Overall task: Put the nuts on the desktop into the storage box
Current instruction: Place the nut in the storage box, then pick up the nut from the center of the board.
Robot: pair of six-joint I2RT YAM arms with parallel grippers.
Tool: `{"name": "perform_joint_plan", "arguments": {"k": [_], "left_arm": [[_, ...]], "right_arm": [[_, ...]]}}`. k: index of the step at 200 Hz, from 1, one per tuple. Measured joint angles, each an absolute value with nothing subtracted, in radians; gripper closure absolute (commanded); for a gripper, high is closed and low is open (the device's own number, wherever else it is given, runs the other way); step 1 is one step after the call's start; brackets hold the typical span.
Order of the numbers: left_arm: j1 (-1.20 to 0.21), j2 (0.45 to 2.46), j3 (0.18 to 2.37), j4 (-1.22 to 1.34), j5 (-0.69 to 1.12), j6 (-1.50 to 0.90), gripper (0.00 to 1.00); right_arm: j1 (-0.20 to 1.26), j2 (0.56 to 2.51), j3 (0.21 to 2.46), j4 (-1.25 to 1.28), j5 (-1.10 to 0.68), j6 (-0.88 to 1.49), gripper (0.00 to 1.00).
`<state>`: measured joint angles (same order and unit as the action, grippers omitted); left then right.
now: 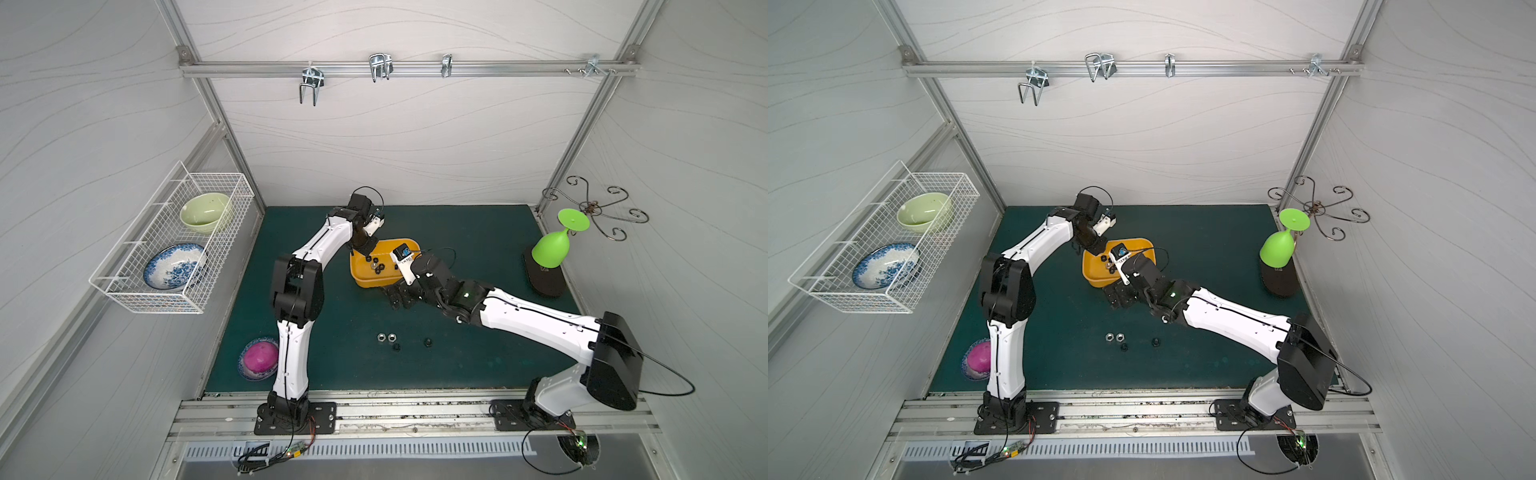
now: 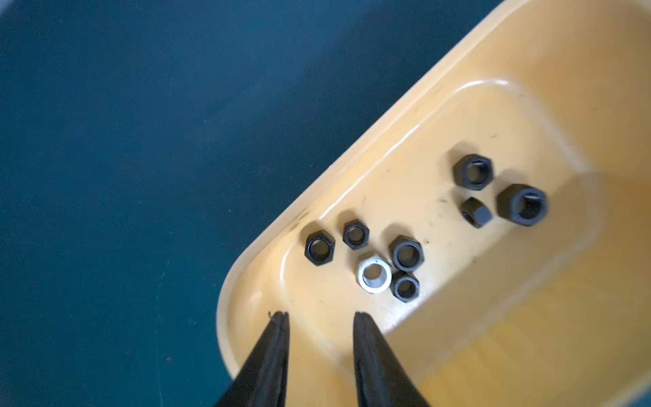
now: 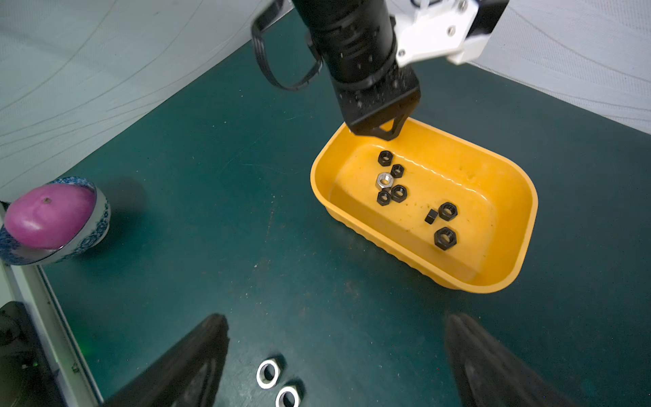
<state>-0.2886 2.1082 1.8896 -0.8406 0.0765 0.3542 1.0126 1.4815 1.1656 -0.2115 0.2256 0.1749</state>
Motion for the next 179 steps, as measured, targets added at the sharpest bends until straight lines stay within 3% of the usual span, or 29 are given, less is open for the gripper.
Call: {"name": "perform_joint_plan", "arguments": {"k": [90, 153, 163, 179], "left_arm": [[-0.289, 1.657, 1.654, -0.857, 0.224, 0.301, 0.50], [-0.289, 1.532, 1.533, -0.936, 0.329, 0.310, 0.42], [-0.289, 1.515, 1.526, -0.958, 0.359, 0.321, 0.38], [-0.289, 1.494, 1.519, -0.995, 0.410, 0.345, 0.21]], "right_arm": [[1.013, 1.338, 1.319, -0.573, 0.165, 0.152, 0.01], [1.034, 1.262, 1.324, -0.709, 0.065, 0.019, 0.01], [1.047, 1.234, 1.290, -0.708, 0.040, -0.040, 0.01], [1.076, 1.178, 1.223, -0.703, 0.004, -0.137, 0.01]]}}
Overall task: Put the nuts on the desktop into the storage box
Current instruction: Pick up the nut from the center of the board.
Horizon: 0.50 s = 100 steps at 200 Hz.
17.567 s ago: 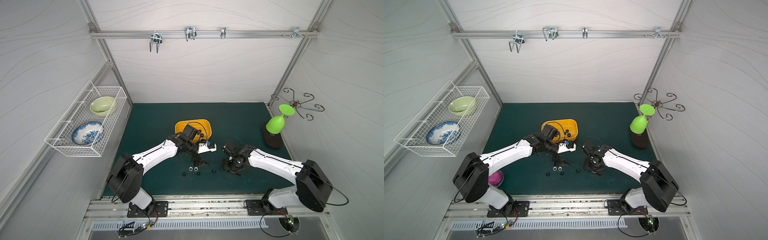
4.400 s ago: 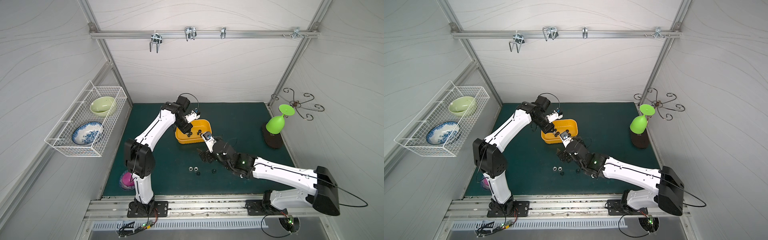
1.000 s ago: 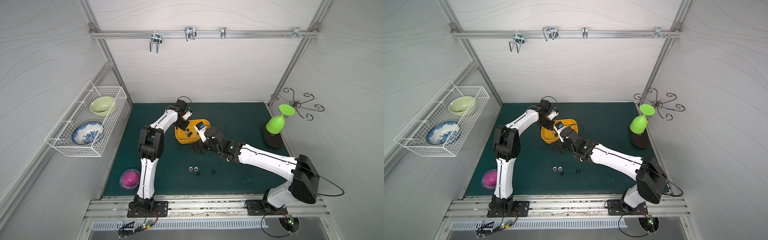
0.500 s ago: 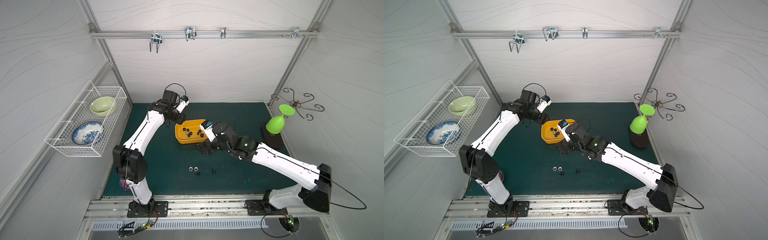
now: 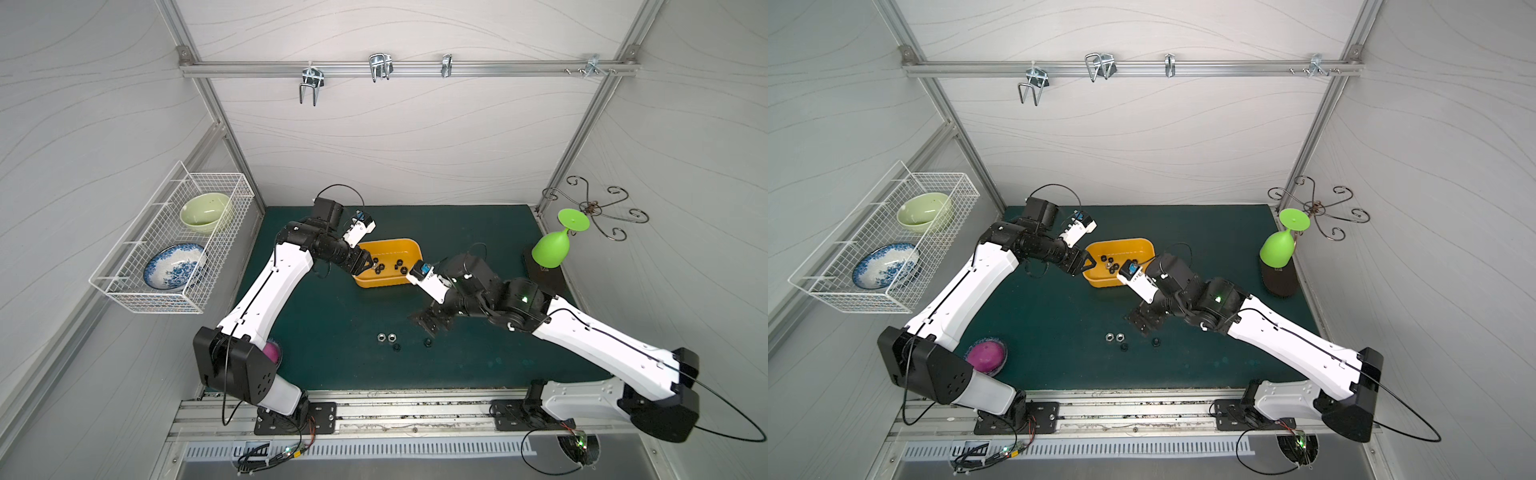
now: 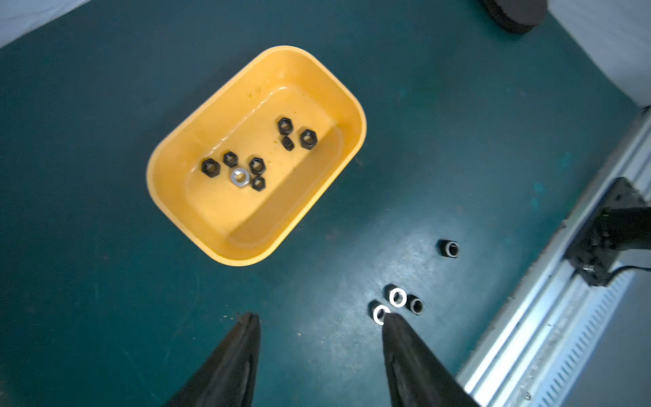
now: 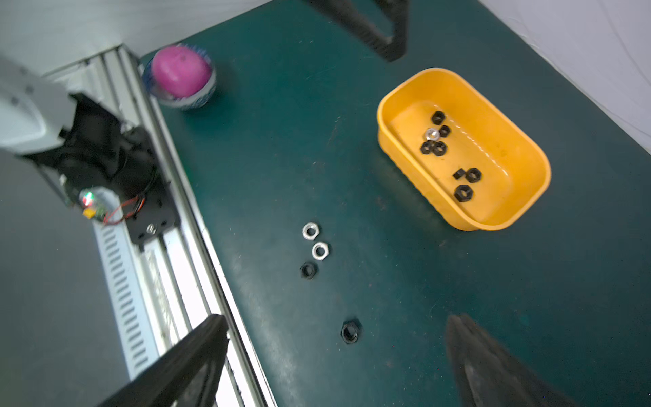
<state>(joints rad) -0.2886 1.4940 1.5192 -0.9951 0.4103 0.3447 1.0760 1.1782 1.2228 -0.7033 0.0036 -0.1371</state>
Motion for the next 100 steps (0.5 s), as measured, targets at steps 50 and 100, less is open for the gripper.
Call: {"name": "perform_joint_plan", "arguments": {"k": [50, 100], "left_arm": [[-0.302, 1.477, 1.456, -1.060, 0.544, 0.399, 0.02], [-0.381, 1.477, 1.399, -1.108, 0.619, 0.521, 0.02]], "right_arm": [[1.163, 1.070, 1.105, -0.699, -0.076, -0.381, 0.01], [1.186, 1.066, 1.052, -0.760, -0.113, -0.454, 0.01]]}}
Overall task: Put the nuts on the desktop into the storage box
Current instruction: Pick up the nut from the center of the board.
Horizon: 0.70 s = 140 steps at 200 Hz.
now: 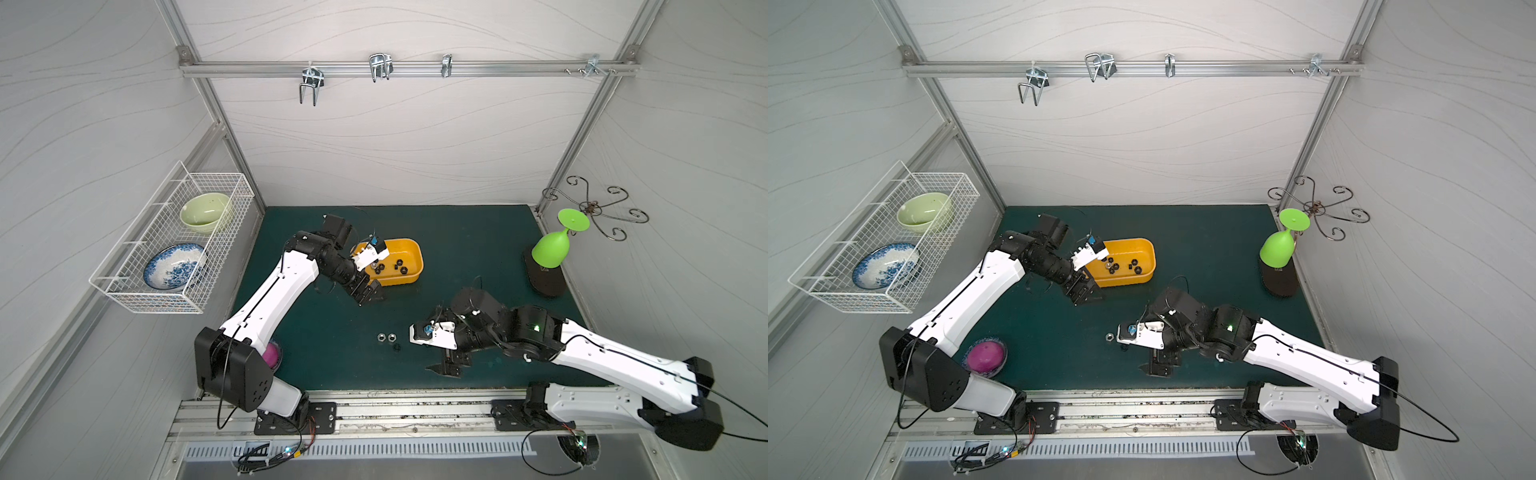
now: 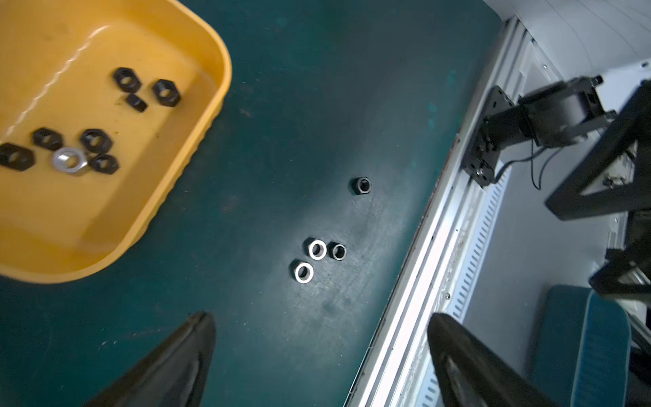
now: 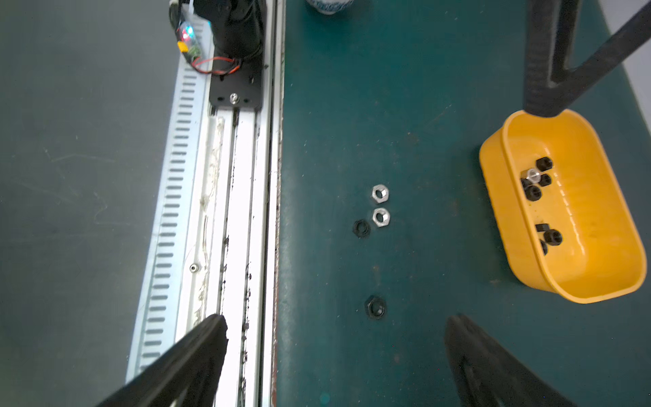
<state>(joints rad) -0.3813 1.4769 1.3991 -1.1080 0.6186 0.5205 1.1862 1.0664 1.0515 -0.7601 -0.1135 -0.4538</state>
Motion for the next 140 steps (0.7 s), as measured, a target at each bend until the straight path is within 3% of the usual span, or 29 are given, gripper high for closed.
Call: {"name": "perform_joint_plan", "arguments": {"k": [35, 69, 140], "left_arm": [[-0.453, 1.477, 1.325, -1.104, 0.630, 0.594, 0.02], [-0.490, 1.485, 1.264, -1.065, 0.628, 0.679, 0.02], [-0.558, 1.568, 1.140, -0.911, 0.511, 0.857, 0.03]], "right_arm": [[1.211, 1.066, 1.013, -0.778, -0.115, -0.375, 0.01], [1.232, 1.033, 0.922, -0.721, -0.078, -0.153, 0.01], [1.337, 0.975, 0.794, -0.659, 0.111, 0.125, 0.01]]}}
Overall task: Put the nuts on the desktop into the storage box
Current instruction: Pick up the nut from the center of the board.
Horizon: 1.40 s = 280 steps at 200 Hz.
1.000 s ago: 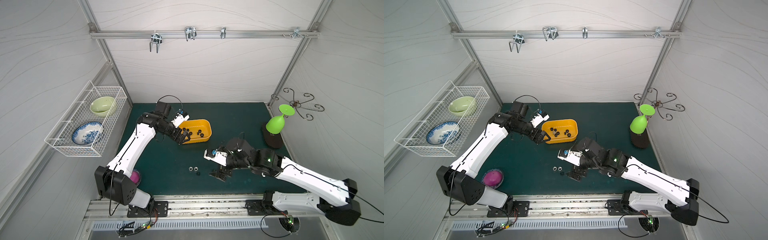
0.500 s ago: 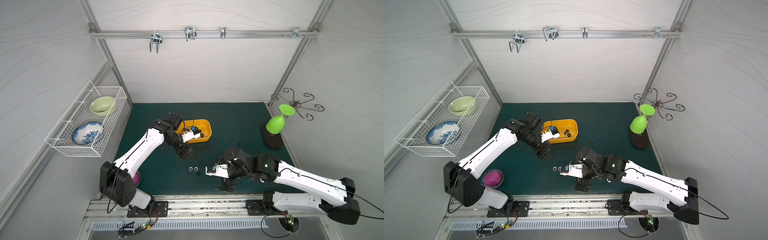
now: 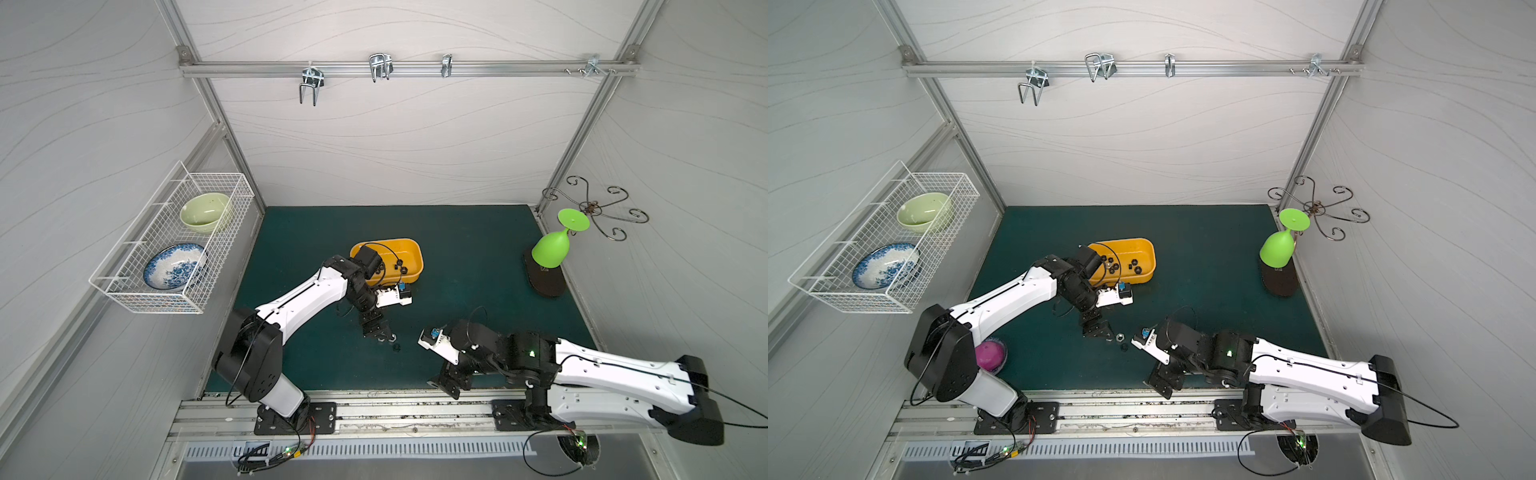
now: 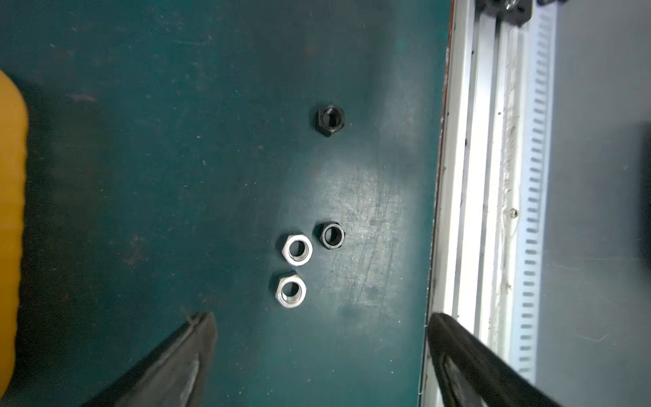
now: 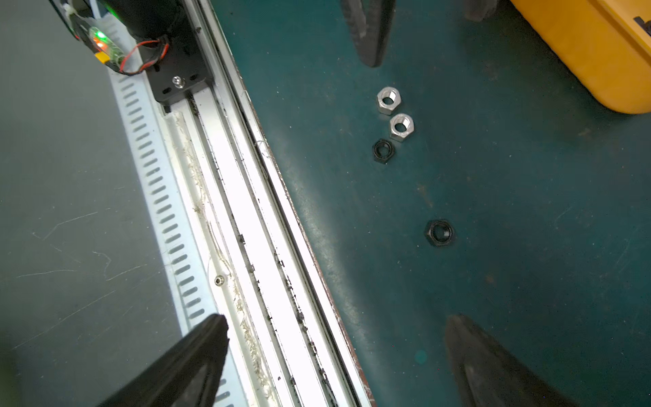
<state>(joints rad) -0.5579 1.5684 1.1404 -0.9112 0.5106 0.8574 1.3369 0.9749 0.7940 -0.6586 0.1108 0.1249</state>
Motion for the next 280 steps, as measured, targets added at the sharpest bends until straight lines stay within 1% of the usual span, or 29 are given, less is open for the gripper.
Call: {"name": "perform_joint_plan", "arguments": {"k": [75, 125, 166, 229, 280], "left_arm": [[-0.572, 1.583, 1.036, -0.780, 0.422, 0.957, 0.06], [-0.572, 1.708, 1.024, -0.742, 0.362, 1.053, 0.10], [-0.572, 1.716, 1.014, -0.717, 0.360, 1.090, 0.11], [-0.574, 1.710, 0.958, -0.648, 0.358, 1.155, 0.31], [-0.588, 1.709, 0.946, -0.608, 0.351, 1.178, 0.58]], "right_arm": [[1.394, 1.023, 0.726, -0.547, 0.248, 0.164, 0.01], [1.395, 1.026, 0.693, -0.483, 0.304, 0.191, 0.01], [1.395, 1.043, 0.685, -0.450, 0.369, 0.212, 0.01], [1.395, 1.088, 0.672, -0.405, 0.386, 0.214, 0.01], [1.395, 1.091, 0.672, -0.400, 0.386, 0.218, 0.01]]}}
